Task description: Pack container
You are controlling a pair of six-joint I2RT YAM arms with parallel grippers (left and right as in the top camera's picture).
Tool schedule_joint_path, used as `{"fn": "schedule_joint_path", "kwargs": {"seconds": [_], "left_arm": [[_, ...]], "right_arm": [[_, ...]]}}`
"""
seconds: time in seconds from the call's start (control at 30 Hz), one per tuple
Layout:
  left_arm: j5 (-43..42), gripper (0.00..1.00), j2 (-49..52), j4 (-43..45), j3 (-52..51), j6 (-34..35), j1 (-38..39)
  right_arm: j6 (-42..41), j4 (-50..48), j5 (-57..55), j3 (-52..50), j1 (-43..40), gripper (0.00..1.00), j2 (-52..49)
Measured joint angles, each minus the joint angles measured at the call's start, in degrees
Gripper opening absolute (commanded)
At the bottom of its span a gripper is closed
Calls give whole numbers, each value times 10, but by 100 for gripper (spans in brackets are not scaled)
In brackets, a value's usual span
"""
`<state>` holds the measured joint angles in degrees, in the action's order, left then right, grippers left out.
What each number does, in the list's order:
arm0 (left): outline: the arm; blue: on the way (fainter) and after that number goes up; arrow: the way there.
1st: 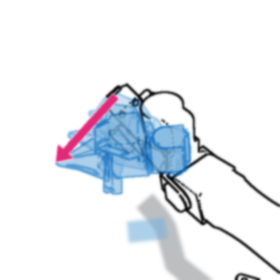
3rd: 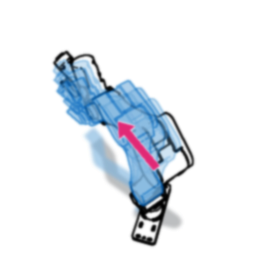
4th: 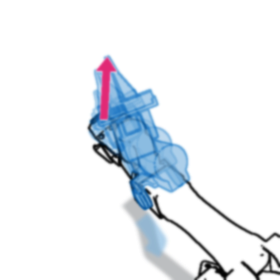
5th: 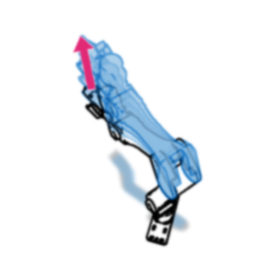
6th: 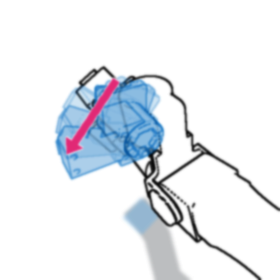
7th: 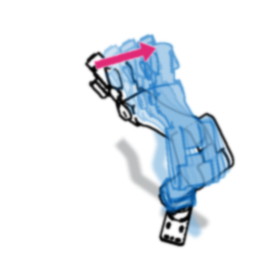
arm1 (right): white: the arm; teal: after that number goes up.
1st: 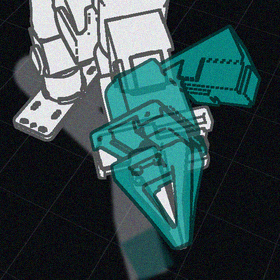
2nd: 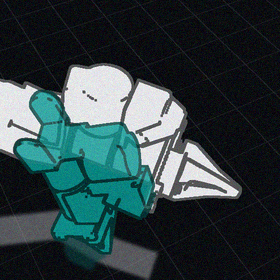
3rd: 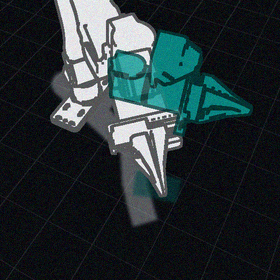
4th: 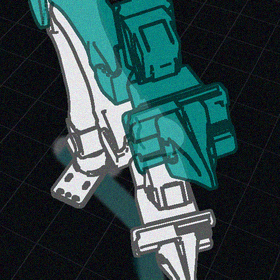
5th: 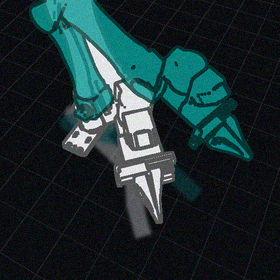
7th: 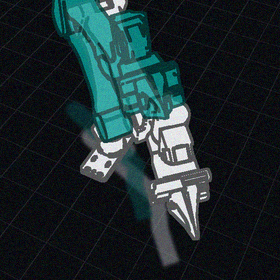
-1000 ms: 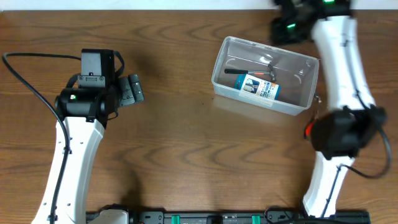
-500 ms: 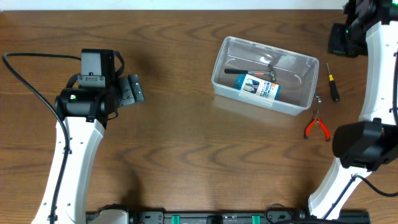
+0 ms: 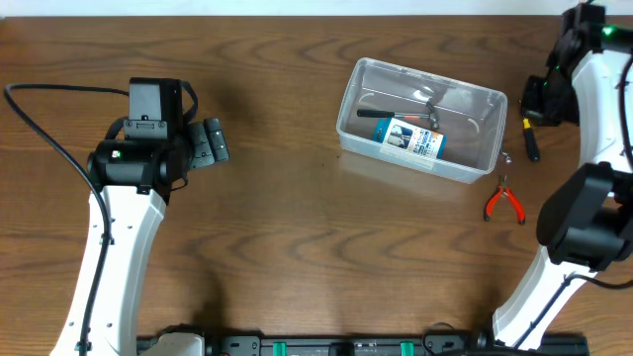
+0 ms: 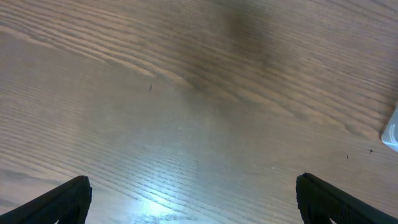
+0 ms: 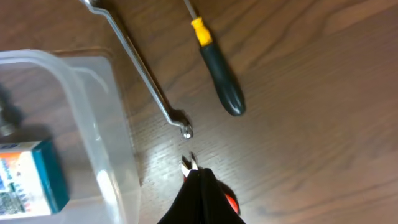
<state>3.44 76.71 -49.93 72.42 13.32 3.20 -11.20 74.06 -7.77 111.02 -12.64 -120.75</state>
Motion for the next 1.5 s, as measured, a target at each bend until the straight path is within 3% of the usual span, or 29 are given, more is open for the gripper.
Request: {"fn": "schedule_joint_path", "kwargs": {"seconds": [0.4,1.07,1.23,1.3,1.33,1.5], "left_arm": [[0,98,0,0,0,0,0],[0,98,0,0,0,0,0],[0,98,0,0,0,0,0],[0,98,0,0,0,0,0],[0,98,0,0,0,0,0],[0,98,0,0,0,0,0]], "right_arm": [[-6,-142,59,-122,0,1,-4],[107,-226,128,-129,94,2,-5],[120,-223,132,-129,103,15,-5],[122,-216,133,-129,100,30,-5],[123,-212,133,-129,98,34,-5],[146,-208,134,-129,76,41,-5]]}}
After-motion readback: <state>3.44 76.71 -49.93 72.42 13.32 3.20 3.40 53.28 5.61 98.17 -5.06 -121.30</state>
